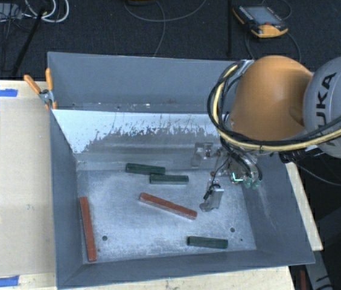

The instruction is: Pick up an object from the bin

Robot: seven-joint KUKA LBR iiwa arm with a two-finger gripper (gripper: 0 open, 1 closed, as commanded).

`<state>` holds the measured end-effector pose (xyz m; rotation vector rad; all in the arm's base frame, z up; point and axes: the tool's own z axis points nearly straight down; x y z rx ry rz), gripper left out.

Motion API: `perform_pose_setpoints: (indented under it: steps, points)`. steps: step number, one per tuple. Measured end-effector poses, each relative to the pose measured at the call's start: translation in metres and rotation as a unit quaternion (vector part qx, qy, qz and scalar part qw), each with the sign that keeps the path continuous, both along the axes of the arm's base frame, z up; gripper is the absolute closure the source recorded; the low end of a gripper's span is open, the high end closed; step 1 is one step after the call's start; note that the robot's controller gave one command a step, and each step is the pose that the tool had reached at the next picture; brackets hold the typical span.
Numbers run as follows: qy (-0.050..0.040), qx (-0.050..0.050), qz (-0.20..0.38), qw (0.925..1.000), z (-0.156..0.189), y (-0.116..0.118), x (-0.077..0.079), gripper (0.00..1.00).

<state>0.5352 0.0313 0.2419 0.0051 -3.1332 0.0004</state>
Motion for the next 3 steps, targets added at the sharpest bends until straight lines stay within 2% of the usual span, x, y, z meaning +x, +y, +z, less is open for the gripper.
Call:
perform_pose_setpoints:
  steps: [1,2,3]
  points:
    - [-0.003,0.001,0.055,0.9985,-0.176,0.036,-0.007,0.0]
    - [-0.0057,0.003,0.099,0.9951,-0.119,0.142,-0.025,0.0]
    - [-0.0065,0.0,0.004,1.0,-0.067,0.095,0.01,0.0]
